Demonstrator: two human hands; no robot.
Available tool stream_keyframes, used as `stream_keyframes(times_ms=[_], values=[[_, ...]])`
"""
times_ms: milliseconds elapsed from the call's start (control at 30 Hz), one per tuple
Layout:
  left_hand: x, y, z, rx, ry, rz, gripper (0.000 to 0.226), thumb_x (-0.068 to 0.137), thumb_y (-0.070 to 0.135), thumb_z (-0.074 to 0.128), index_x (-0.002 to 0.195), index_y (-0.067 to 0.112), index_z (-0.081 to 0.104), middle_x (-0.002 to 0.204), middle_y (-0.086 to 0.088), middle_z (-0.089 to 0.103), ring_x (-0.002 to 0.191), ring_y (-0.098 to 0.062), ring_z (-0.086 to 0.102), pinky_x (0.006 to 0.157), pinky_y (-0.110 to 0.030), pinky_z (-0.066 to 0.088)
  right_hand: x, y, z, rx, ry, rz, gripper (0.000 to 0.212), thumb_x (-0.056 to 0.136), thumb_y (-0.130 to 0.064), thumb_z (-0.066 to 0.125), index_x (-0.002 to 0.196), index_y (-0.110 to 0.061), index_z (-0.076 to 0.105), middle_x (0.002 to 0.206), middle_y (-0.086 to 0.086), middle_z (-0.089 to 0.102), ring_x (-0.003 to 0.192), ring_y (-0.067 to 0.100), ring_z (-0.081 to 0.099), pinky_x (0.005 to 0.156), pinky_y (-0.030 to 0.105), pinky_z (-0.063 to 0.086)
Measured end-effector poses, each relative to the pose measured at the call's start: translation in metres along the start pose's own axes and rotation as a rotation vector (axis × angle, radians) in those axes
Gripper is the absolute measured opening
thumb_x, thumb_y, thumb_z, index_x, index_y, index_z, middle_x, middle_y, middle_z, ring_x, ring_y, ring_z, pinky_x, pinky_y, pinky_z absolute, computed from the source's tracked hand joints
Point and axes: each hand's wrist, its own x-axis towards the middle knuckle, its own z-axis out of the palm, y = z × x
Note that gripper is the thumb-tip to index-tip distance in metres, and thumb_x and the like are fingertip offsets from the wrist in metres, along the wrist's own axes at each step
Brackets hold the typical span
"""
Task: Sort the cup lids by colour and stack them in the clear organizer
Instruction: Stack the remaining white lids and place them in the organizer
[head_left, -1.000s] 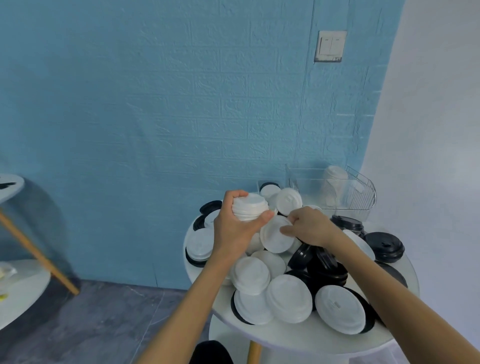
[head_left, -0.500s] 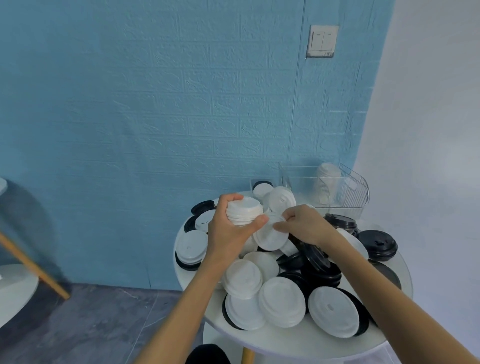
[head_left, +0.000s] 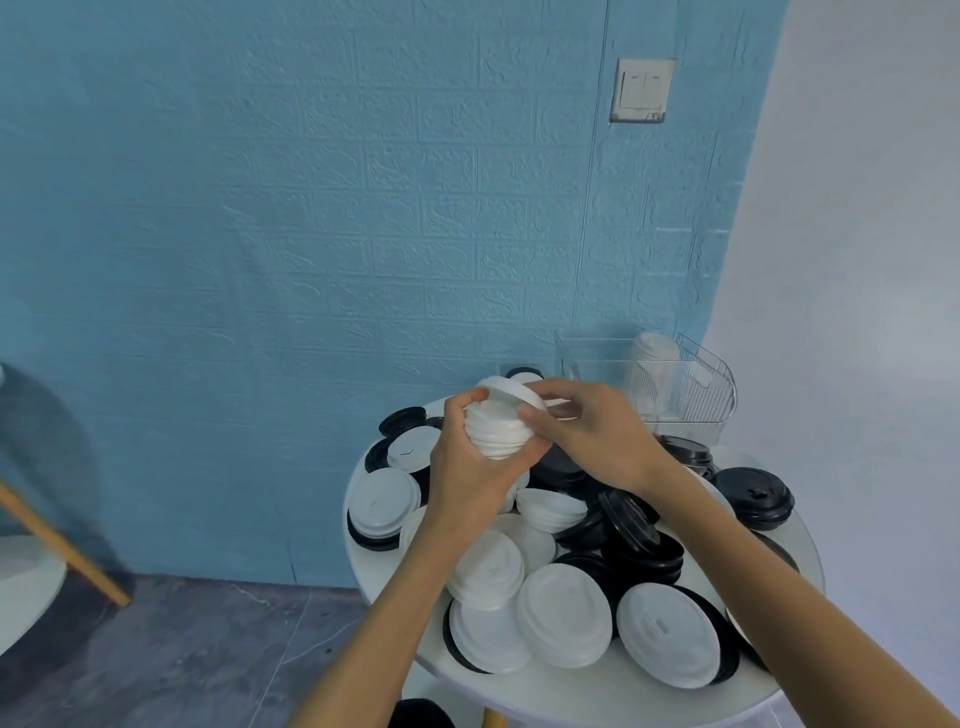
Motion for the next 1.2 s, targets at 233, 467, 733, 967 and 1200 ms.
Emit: stream_keyframes(times_ms=[233,467,733,967,1200], values=[[0.002,0.000,-0.001,0.005,-0.039,-0.009,0.100,0.066,0.037,0.095,0.138,0.047,0.025,0.103,0.012,0.068,0.085,0.004,0.068,0.072,-0.015,0.052,-0.001,0.003,0.004,-0.026,-0.053,-0.080,0.028,0.094,-0.016,0.070,0.122,-0.020,0.071,0.122,-0.014,0.067,0.115,-0.002,0.060,0.098,0.014,0.048],[0.002,-0.001,0.001,0.030,-0.020,0.007,0.057,0.066,0.039,0.094,0.109,0.043,0.057,0.100,0.020,0.071,0.088,0.003,0.068,0.072,-0.016,0.051,-0.002,0.004,0.005,0.067,-0.133,-0.027,0.025,0.099,-0.019,0.063,0.123,-0.020,0.072,0.120,-0.007,0.067,0.112,0.001,0.061,0.094,0.014,0.048],[0.006,-0.011,-0.005,0.077,0.027,-0.002,0.060,0.064,0.046,0.094,0.109,0.042,0.056,0.109,0.024,0.064,0.101,0.000,0.061,0.086,-0.030,0.055,0.005,0.046,-0.003,-0.456,-0.404,0.264,0.060,0.086,-0.071,0.057,0.113,-0.020,0.071,0.106,-0.003,0.074,0.098,0.016,0.068,0.095,0.038,0.053],[0.008,-0.010,-0.001,0.071,0.028,0.025,0.062,0.064,0.043,0.095,0.112,0.042,0.056,0.111,0.023,0.063,0.104,-0.003,0.060,0.082,-0.023,0.051,0.008,0.052,0.024,-0.619,-0.595,0.269,0.086,0.061,-0.070,0.073,0.134,-0.028,0.057,0.130,-0.009,0.063,0.119,0.016,0.060,0.103,0.037,0.050],[0.011,-0.010,-0.005,0.024,0.040,0.031,0.060,0.064,0.041,0.096,0.110,0.043,0.056,0.108,0.024,0.063,0.100,-0.001,0.061,0.085,-0.032,0.057,0.002,0.056,0.031,-0.779,-0.561,0.241,0.058,0.076,-0.036,0.078,0.129,-0.021,0.058,0.112,0.005,0.065,0.104,0.027,0.061,0.082,0.035,0.051]])
